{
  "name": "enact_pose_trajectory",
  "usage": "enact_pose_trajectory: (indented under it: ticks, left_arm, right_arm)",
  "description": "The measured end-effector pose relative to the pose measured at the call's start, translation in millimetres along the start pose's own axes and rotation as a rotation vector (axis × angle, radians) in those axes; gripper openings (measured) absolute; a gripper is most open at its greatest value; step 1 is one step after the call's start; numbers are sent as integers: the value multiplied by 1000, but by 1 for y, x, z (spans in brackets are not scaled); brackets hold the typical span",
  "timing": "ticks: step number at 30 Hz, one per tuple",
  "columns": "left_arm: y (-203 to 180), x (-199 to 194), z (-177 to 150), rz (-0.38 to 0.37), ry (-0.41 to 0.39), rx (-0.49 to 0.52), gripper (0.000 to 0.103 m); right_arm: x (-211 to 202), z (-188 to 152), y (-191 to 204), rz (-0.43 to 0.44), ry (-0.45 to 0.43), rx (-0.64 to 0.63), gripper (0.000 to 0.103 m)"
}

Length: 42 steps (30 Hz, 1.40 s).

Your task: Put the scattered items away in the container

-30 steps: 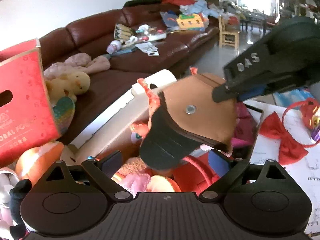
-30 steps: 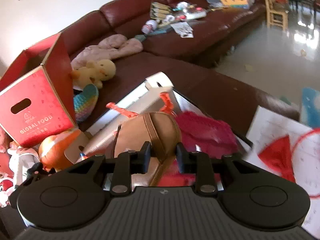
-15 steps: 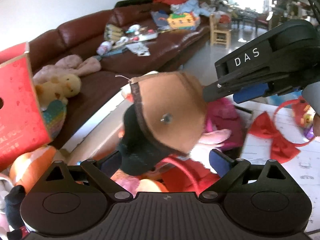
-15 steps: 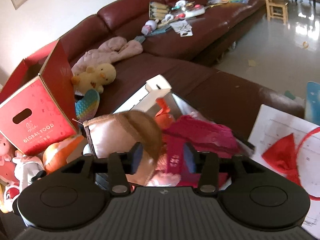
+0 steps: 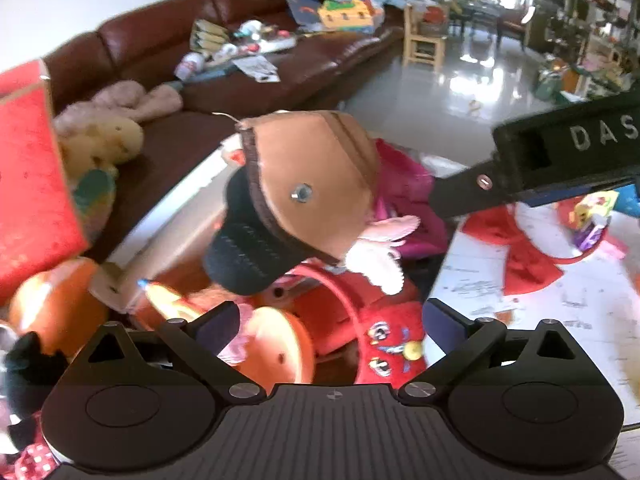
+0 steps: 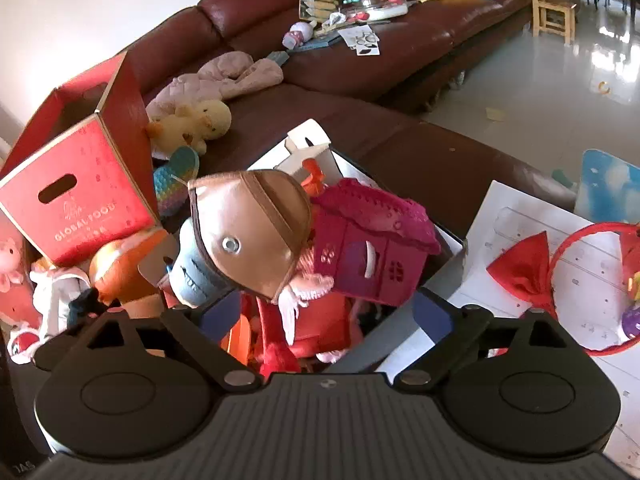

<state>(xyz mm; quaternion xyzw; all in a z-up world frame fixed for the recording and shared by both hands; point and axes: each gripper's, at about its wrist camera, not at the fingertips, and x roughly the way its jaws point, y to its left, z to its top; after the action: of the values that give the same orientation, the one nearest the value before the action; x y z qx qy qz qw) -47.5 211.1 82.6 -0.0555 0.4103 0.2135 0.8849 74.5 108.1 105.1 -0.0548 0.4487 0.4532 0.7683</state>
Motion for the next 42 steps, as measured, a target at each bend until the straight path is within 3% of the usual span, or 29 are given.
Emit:
enact_pose_trajectory:
  ticks: [6, 16, 29, 42]
  left_arm:
    - [-6, -8, -7, 113, 4, 28, 103]
    - [-9, -15, -12, 107, 19, 37, 103]
    - [-14, -16, -17, 93, 29, 114, 102]
    - [-10, -9, -14, 72, 50, 104, 102]
  right_arm:
    - [1, -11, 10, -56, 51, -71, 99]
    - [8, -33, 26, -136, 133, -224, 99]
    - [13, -39, 33, -140, 180, -294, 100]
    - [16, -35, 33, -138, 189, -310, 100]
